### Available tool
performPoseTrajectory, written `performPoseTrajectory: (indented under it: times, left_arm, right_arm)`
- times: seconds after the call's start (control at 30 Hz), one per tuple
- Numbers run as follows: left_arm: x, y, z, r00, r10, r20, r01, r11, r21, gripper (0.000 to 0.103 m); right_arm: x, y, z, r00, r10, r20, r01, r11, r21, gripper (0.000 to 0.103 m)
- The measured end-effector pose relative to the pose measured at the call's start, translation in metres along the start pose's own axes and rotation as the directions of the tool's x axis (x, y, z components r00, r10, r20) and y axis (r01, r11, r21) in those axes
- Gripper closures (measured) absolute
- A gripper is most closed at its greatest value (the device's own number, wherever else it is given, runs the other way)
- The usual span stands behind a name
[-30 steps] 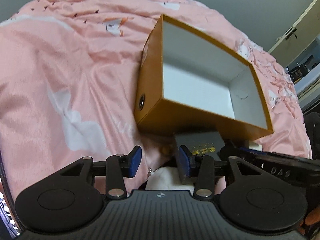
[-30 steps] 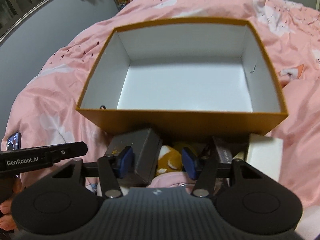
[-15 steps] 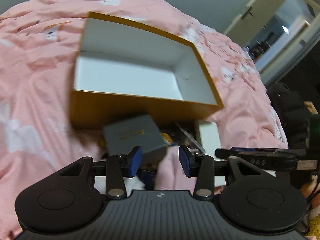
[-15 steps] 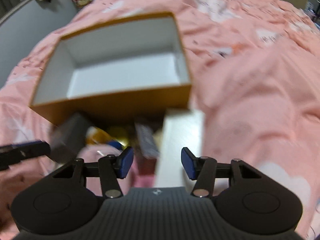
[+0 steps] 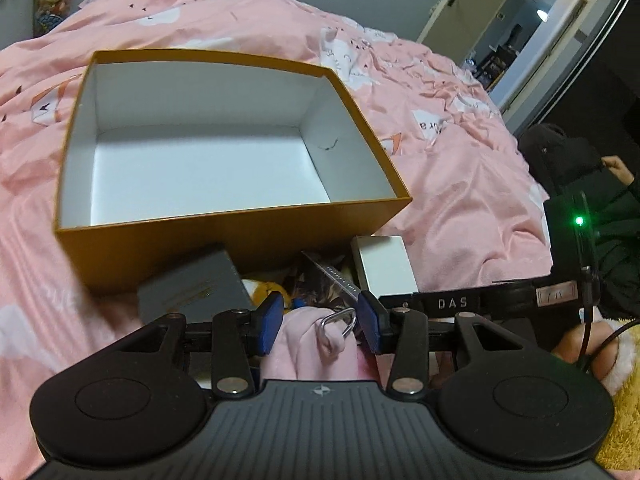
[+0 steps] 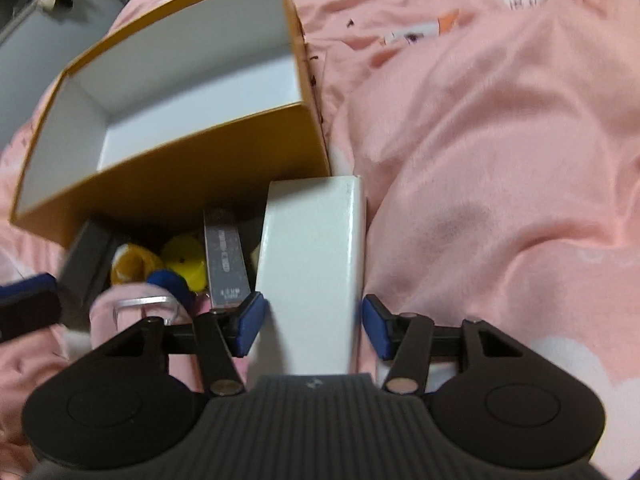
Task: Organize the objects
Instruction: 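Grasp the white rectangular box with the right tool while the left tool reaches into the pile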
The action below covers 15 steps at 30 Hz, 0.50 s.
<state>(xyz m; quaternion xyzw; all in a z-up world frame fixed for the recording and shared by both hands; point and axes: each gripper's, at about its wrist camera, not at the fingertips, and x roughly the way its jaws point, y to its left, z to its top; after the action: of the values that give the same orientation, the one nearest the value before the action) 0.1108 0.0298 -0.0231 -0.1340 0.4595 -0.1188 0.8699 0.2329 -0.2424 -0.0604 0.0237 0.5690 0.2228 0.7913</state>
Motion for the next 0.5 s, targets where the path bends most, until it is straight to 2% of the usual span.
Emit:
performPoseTrajectory:
  times: [0.17,0.23,0.33,0.43,0.5]
  left_arm:
    - [0.015,-0.009,0.006,1.000,0.003,-0.028,-0.002,1.000,0.025,0.053]
    - [0.020,-0.012,0.008,0.999,0.011,-0.037,-0.009,0.999,0.038,0.053]
    - [0.026,-0.017,0.011,0.999,0.026,-0.046,-0.023,0.998,0.062,0.053]
    - [0.033,-0.023,0.014,0.998,0.017,-0.056,-0.011,0.995,0.099,0.053]
    - [0.038,-0.030,0.016,0.998,0.006,-0.063,0.004,0.989,0.145,0.053]
  right_arm:
    - [0.015,-0.015,0.005,0.995,0.100,-0.017,-0.100,0.994,0.042,0.043]
    - [0.019,-0.017,0.004,0.991,0.131,-0.032,-0.129,0.989,0.066,0.050]
    - [0.012,-0.010,0.002,0.995,0.093,-0.019,-0.093,0.995,0.033,0.054]
    - [-0.004,-0.007,0.000,0.996,0.087,0.004,-0.087,0.996,0.017,0.069]
    - [-0.018,-0.006,-0.001,0.997,0.064,0.034,-0.064,0.998,0.006,0.072]
